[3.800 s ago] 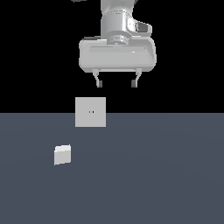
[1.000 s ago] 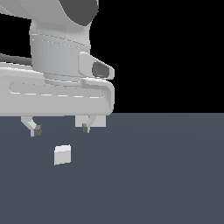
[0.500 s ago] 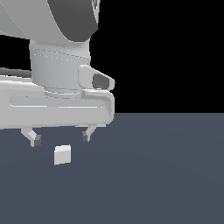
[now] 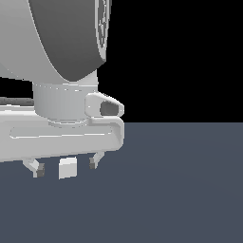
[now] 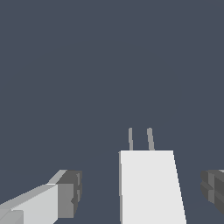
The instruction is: Plug the charger into the wall socket.
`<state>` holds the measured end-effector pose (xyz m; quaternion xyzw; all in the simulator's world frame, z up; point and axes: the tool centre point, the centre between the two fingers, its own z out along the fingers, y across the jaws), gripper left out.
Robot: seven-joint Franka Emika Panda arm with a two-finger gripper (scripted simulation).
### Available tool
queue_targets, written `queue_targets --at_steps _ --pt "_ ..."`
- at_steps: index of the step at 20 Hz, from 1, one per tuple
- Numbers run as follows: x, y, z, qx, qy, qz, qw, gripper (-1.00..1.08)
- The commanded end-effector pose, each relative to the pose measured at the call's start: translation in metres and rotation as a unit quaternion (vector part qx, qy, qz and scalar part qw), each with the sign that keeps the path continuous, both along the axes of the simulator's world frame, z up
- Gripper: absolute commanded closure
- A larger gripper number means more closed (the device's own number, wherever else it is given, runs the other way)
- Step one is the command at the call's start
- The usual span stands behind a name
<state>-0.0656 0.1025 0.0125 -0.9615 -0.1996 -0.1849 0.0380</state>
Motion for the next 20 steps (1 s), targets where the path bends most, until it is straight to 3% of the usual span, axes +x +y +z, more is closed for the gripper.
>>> queue_targets --at_steps 1,13,20 --pt "0.0 0.0 -0.001 0.0 -0.001 0.0 1.0 1.08" --pt "0.0 0.002 0.001 0.001 -0.001 0.001 1.0 1.08" --pt "0.016 -0.003 0.02 0.002 -0.001 -0.034 0.9994 1.08"
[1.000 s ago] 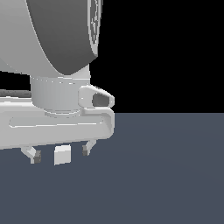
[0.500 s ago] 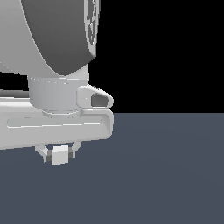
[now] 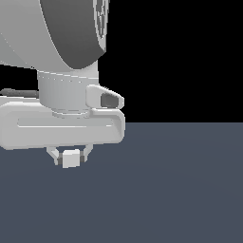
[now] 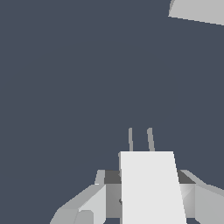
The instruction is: Plug the charger into the wall socket.
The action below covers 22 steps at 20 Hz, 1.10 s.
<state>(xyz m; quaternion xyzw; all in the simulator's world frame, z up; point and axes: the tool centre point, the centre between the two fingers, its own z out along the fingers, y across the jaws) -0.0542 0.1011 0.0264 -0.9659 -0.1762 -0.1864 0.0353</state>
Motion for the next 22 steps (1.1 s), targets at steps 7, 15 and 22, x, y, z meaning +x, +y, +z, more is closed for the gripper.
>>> queue_targets --at_steps 7,15,22 --pt "0.033 -0.015 0.04 0.002 -0.001 -0.071 0.9975 1.08" --pt "0.056 -0.031 0.068 0.0 -0.001 -0.123 0.9924 1.08" --pt "0.061 -0.036 0.074 -0.001 -0.001 -0.135 0.9908 1.08"
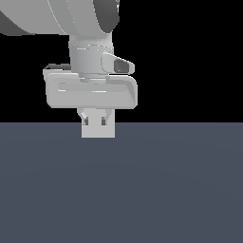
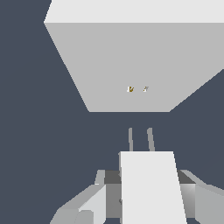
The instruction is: Plug the charger into the wall socket.
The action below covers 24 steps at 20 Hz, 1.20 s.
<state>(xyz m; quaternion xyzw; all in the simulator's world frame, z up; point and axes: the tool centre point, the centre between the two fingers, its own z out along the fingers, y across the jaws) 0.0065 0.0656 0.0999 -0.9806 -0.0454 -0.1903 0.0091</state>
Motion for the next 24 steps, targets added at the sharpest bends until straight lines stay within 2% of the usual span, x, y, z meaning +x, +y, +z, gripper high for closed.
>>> queue_targets --at_steps 1,10,24 --pt "0.0 0.0 0.0 0.0 0.0 -0.001 1.0 1.08" --pt "0.007 0.0 0.0 0.0 0.0 -0.001 1.0 1.08" --pt "0.048 0.004 0.0 0.0 0.0 -0.001 1.0 1.08"
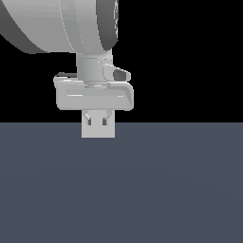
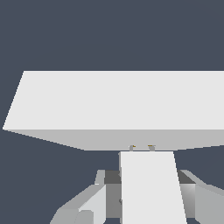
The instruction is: Plug the charger into the wall socket.
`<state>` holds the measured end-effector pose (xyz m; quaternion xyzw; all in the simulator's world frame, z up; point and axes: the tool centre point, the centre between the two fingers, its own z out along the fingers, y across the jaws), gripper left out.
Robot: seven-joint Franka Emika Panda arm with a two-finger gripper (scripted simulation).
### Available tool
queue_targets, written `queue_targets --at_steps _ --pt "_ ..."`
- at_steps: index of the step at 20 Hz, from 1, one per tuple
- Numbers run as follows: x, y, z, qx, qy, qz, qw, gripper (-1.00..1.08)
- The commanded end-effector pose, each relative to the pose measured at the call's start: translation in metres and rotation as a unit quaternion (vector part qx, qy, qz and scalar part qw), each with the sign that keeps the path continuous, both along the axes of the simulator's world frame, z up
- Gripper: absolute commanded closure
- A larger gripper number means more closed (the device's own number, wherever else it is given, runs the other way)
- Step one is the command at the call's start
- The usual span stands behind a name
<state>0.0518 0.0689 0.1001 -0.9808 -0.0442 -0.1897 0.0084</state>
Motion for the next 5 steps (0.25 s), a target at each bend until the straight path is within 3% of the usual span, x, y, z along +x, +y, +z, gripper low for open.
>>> queue_targets --at_steps 1,5 --pt "0.0041 0.0004 0.0002 0.0 0.0 0.0 1.0 1.08" --pt "0.0049 0.0002 -0.0001 0.0 0.0 0.0 1.0 1.08"
